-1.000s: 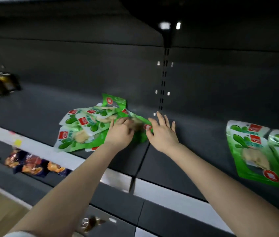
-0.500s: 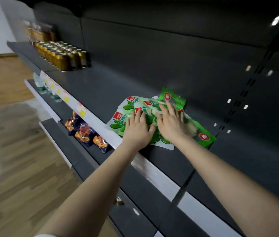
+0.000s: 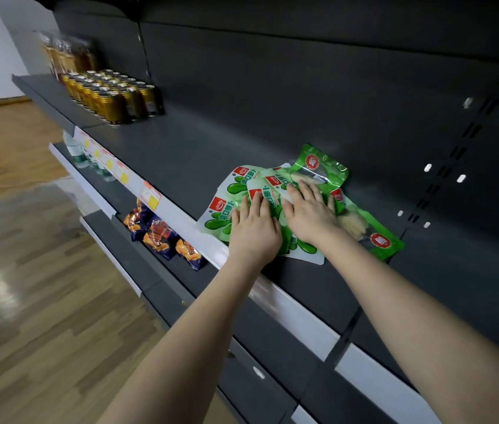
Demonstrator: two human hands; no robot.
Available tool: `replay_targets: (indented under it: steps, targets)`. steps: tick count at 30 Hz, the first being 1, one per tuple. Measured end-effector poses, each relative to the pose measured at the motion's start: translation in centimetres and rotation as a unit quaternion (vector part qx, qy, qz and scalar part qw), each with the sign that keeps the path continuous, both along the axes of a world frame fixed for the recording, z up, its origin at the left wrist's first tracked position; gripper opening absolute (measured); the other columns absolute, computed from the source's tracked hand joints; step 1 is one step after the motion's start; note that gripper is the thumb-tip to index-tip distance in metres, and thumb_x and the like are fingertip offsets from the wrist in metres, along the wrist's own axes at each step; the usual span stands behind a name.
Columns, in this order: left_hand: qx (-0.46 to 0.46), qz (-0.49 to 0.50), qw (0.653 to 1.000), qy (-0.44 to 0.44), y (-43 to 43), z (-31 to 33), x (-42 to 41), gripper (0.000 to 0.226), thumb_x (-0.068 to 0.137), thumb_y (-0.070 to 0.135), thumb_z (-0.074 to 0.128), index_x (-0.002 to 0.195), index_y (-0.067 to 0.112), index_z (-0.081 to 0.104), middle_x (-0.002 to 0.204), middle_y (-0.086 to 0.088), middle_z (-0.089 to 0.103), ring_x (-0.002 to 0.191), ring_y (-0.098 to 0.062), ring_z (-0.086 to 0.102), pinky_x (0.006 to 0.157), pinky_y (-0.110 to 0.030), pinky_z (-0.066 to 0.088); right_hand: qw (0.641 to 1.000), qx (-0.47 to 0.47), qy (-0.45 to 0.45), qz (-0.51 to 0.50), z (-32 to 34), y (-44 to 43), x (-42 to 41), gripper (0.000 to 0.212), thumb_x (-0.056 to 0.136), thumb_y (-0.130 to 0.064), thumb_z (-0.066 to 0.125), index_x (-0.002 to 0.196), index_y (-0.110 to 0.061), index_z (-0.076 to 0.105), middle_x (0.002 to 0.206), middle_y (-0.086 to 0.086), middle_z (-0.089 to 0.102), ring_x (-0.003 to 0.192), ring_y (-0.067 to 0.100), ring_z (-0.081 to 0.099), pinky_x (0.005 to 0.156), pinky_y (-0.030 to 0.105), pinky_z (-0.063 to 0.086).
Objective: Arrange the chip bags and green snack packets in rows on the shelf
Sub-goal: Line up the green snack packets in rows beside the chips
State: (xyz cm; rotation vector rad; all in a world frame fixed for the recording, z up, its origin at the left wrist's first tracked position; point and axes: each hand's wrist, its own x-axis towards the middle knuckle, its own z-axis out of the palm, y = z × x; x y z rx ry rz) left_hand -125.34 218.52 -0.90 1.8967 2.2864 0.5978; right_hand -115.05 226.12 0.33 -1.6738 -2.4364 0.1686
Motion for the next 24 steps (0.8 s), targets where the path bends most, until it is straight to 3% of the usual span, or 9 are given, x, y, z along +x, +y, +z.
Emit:
replay_targets:
  steps: [13,24]
  targets:
    - [-0.017,-0.006,0.999,0.034,-0.1,0.0,0.0,0.055,0.101,0.035,0.021,0.151,0.014,0.012,0.160,-0.002,0.003,0.147,-0.030,0.000,0.118,-0.045,0.003,1.000,-0.001,-0.005,0.030,-0.3,-3.7,3.5,0.051,0.102,-0.040,0.021,0.151,-0.031,0.015,0.161,-0.007,-0.003,0.147,0.012,-0.007,0.114,0.058,-0.003]
    - [-0.024,-0.013,0.999,0.030,-0.1,-0.2,-0.1,0.054,0.101,0.037,0.019,0.151,0.018,0.012,0.160,0.001,0.004,0.146,-0.031,0.001,0.119,-0.046,0.004,0.997,0.008,-0.068,0.038,-0.7,-7.5,6.9,0.058,0.099,-0.054,0.020,0.152,-0.035,0.008,0.160,-0.009,-0.005,0.147,0.018,0.001,0.115,0.057,0.002]
